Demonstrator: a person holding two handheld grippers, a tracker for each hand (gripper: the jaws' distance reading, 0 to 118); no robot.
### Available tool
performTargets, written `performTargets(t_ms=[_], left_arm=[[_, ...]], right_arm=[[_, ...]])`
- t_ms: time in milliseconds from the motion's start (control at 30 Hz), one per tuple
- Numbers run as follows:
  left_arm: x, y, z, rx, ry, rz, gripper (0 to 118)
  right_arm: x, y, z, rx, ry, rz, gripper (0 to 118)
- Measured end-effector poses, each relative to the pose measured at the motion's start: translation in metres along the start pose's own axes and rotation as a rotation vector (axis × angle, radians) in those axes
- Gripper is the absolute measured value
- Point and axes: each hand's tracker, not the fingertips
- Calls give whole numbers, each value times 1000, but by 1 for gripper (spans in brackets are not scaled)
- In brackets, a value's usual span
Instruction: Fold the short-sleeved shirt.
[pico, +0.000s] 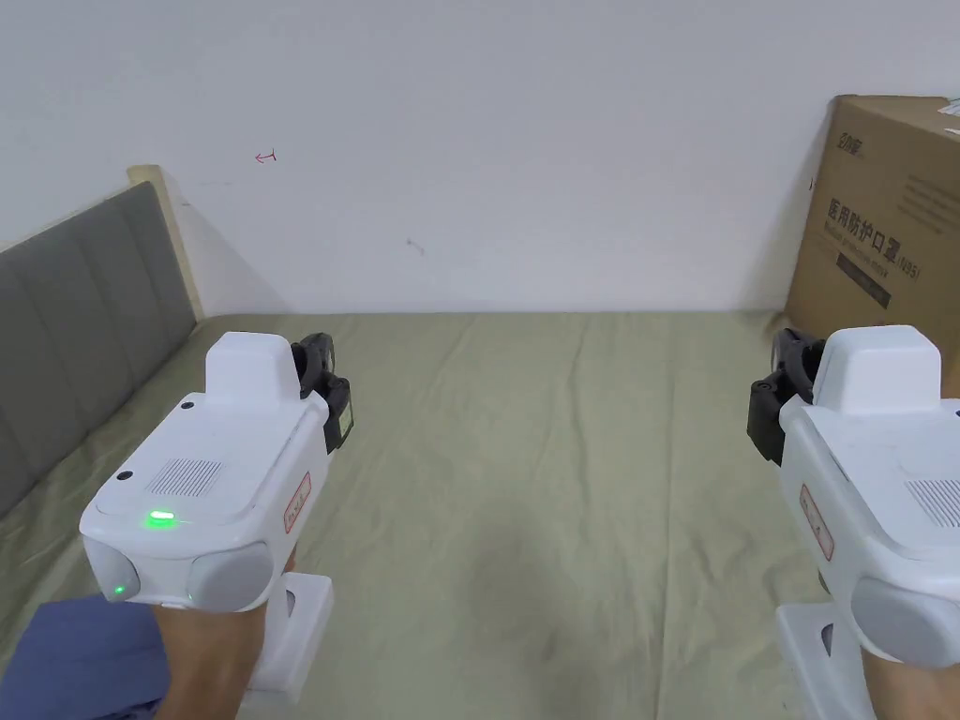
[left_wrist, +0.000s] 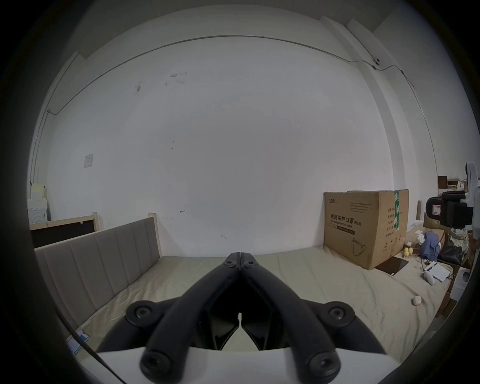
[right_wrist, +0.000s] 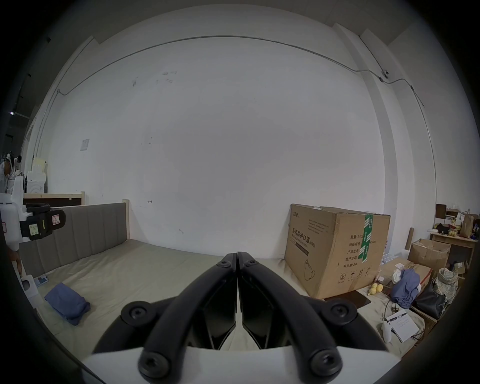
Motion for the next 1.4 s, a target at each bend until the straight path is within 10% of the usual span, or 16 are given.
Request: performTargets(t_ms=[1400], left_arm=[[11, 1, 5, -1, -15, -14, 0]], right_arm=[[6, 5, 9, 15, -23, 29, 0]])
